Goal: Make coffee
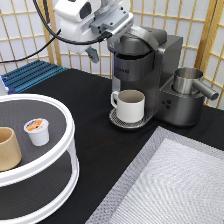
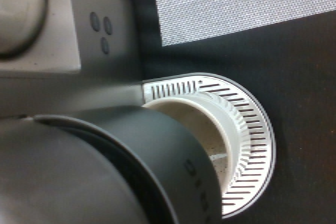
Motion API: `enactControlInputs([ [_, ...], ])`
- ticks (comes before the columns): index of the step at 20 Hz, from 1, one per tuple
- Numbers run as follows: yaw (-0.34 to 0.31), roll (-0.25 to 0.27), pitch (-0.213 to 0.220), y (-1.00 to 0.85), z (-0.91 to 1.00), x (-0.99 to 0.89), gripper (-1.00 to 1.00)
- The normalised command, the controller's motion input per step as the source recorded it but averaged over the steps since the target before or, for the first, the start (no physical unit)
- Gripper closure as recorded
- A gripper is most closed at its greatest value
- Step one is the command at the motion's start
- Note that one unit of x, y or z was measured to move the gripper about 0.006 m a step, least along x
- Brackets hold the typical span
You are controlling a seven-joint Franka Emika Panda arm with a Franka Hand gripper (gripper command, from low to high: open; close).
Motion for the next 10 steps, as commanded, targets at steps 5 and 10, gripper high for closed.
enactControlInputs([
  [5, 0.000, -0.017, 0.005, 0.48, 0.62, 0.29, -1.00],
  [10, 0.000, -0.030, 0.000, 0.53, 0.29, 0.20, -1.00],
])
